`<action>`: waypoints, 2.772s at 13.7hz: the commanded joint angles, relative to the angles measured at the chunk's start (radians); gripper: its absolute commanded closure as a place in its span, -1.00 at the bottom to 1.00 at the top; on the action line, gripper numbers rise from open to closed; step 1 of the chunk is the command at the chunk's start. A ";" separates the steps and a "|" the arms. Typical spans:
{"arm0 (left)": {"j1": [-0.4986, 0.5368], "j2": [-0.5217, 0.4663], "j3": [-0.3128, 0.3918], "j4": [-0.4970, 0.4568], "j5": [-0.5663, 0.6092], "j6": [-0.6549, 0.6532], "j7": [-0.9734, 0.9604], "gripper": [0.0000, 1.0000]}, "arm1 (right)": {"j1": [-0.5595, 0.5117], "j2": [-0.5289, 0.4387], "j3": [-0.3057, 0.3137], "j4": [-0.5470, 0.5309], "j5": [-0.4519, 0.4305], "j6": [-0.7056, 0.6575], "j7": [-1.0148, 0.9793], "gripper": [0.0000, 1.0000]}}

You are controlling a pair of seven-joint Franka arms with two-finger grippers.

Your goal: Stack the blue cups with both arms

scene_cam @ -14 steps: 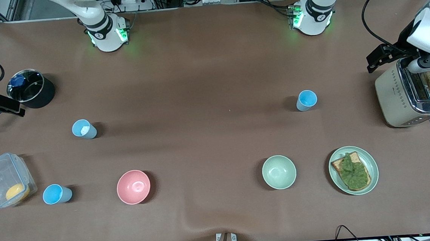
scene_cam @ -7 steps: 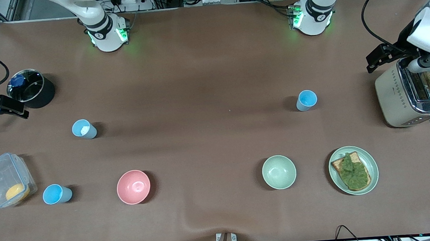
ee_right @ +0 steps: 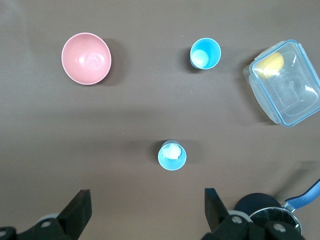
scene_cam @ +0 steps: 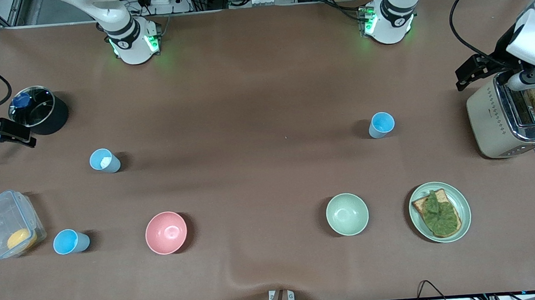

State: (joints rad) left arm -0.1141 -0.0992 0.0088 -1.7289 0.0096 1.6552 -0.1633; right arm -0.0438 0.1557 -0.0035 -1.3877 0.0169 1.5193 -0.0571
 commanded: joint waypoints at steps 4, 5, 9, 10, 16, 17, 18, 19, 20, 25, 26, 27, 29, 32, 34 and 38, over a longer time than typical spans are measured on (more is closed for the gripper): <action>-0.001 0.007 -0.003 0.020 -0.019 -0.005 -0.019 -1.00 | 0.005 -0.024 0.002 -0.019 0.002 -0.004 0.014 -1.00; 0.001 0.007 -0.001 0.020 -0.019 -0.005 -0.019 -1.00 | 0.004 -0.024 0.002 -0.019 0.002 -0.004 0.014 -1.00; -0.001 0.007 -0.003 0.022 -0.019 -0.005 -0.019 -1.00 | 0.001 -0.018 0.000 -0.010 0.002 -0.005 0.008 -1.00; -0.001 0.007 -0.003 0.022 -0.019 -0.005 -0.019 -1.00 | 0.001 -0.018 0.000 -0.010 0.002 -0.004 0.010 -1.00; -0.002 0.007 -0.003 0.022 -0.019 -0.005 -0.021 -1.00 | -0.001 -0.002 -0.001 0.023 -0.008 -0.005 0.005 -1.00; -0.001 0.007 -0.004 0.022 -0.019 -0.005 -0.021 -1.00 | 0.001 -0.002 -0.001 0.018 -0.008 -0.005 0.006 -1.00; 0.001 0.007 -0.012 0.022 -0.019 -0.006 -0.019 -1.00 | 0.001 -0.002 -0.001 0.016 -0.006 -0.005 0.013 -1.00; 0.002 0.007 -0.013 0.022 -0.019 -0.006 -0.019 -1.00 | 0.001 -0.002 -0.001 0.016 -0.003 -0.005 0.014 -1.00; 0.002 0.007 -0.013 0.022 -0.019 -0.006 -0.021 -1.00 | -0.001 -0.002 -0.001 0.016 0.001 -0.005 0.013 -1.00; 0.001 0.007 -0.013 0.022 -0.019 -0.006 -0.021 -1.00 | 0.001 -0.002 -0.001 0.015 0.002 -0.005 0.014 -1.00; 0.001 0.007 -0.013 0.023 -0.019 -0.006 -0.021 -1.00 | 0.002 -0.002 -0.001 0.015 0.002 -0.007 0.016 -1.00; 0.001 0.007 -0.013 0.023 -0.019 -0.006 -0.021 -1.00 | 0.002 -0.002 -0.001 0.015 0.002 -0.007 0.016 -1.00; 0.001 0.007 -0.013 0.022 -0.019 -0.006 -0.021 -1.00 | 0.002 -0.002 0.000 0.013 0.002 -0.008 0.016 -1.00; 0.002 0.007 -0.013 0.022 -0.019 -0.006 -0.021 -1.00 | -0.001 -0.002 -0.001 0.013 0.003 -0.007 0.008 -1.00; 0.002 0.007 -0.013 0.022 -0.019 -0.006 -0.021 -1.00 | -0.001 -0.002 -0.001 0.015 0.003 -0.007 0.010 -1.00; 0.001 0.006 -0.013 0.022 -0.019 -0.006 -0.022 -1.00 | 0.002 -0.002 -0.001 0.015 0.003 -0.008 0.017 -1.00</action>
State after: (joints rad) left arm -0.1147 -0.0992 -0.0017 -1.7272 0.0095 1.6552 -0.1643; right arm -0.0436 0.1561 -0.0048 -1.3770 0.0166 1.5185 -0.0559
